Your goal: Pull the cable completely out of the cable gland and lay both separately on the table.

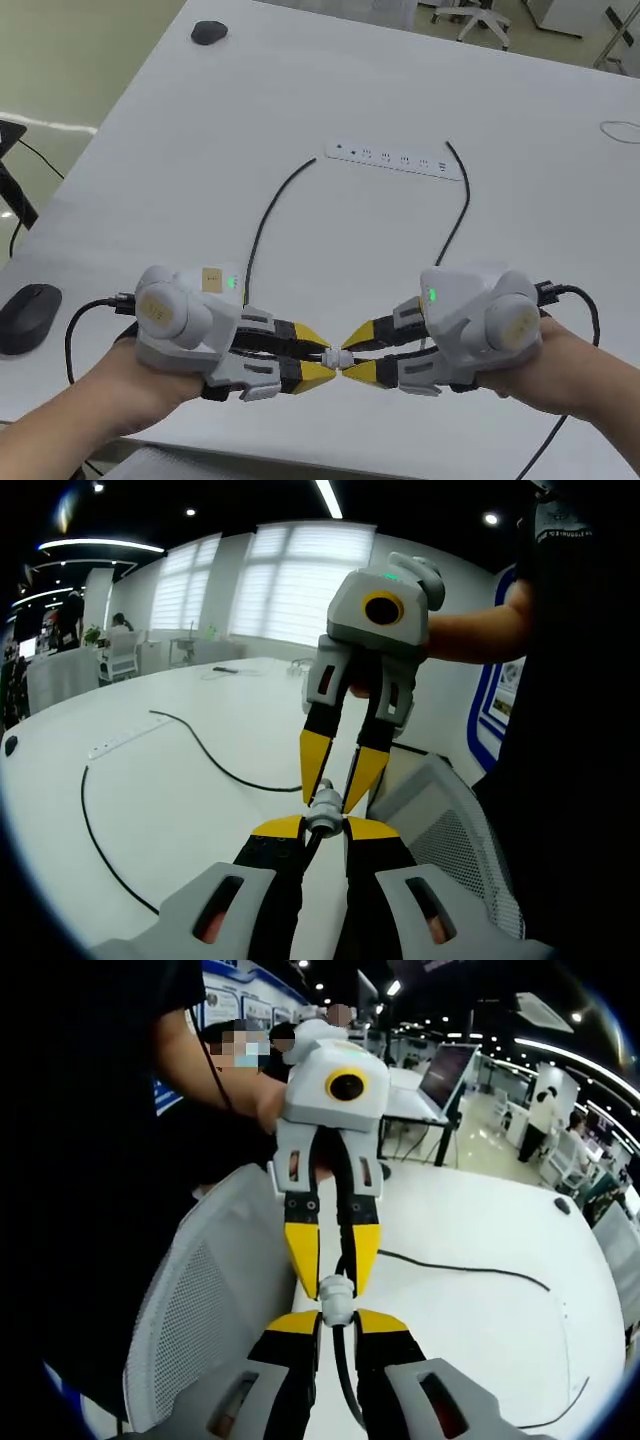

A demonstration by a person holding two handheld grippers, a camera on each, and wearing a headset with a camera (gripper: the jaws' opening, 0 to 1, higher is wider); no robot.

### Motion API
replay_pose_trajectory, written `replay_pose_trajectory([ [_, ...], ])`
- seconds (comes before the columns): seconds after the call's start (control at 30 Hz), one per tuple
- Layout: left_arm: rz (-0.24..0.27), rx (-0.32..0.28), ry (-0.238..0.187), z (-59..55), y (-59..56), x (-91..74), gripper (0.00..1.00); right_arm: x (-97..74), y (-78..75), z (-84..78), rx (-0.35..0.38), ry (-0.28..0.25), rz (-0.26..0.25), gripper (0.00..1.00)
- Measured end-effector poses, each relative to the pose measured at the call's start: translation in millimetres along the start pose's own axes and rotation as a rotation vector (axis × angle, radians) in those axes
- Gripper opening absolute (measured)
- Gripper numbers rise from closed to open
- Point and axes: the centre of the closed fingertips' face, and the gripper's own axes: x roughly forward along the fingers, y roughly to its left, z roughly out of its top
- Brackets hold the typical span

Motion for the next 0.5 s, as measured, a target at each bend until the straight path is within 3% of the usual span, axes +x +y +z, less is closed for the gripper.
replay_pose_trajectory([
  [0.17,0.005,0.051,0.025,7.9,-3.3,-0.5,0.14,-6.8,0.2,7.4,0.154,-0.102,0.036,0.10],
  [0.23,0.007,0.068,0.032,10.0,-3.9,0.1,0.14,-11.7,4.8,9.6,0.282,-0.142,0.102,0.15],
  [0.27,0.008,0.082,0.041,10.9,-4.4,1.1,0.14,-14.1,5.7,6.1,0.339,-0.136,0.128,0.18],
  [0.33,0.014,0.119,0.067,10.2,-4.1,2.4,0.15,-17.4,-0.9,2.5,0.338,-0.156,0.122,0.17],
  [0.4,0.014,0.133,0.080,10.8,-5.5,3.5,0.15,-20.9,-2.3,2.5,0.451,-0.199,0.157,0.14],
  [0.5,0.014,0.148,0.081,14.5,-7.8,4.5,0.14,-24.8,-6.5,2.5,0.515,-0.247,0.194,0.15],
])
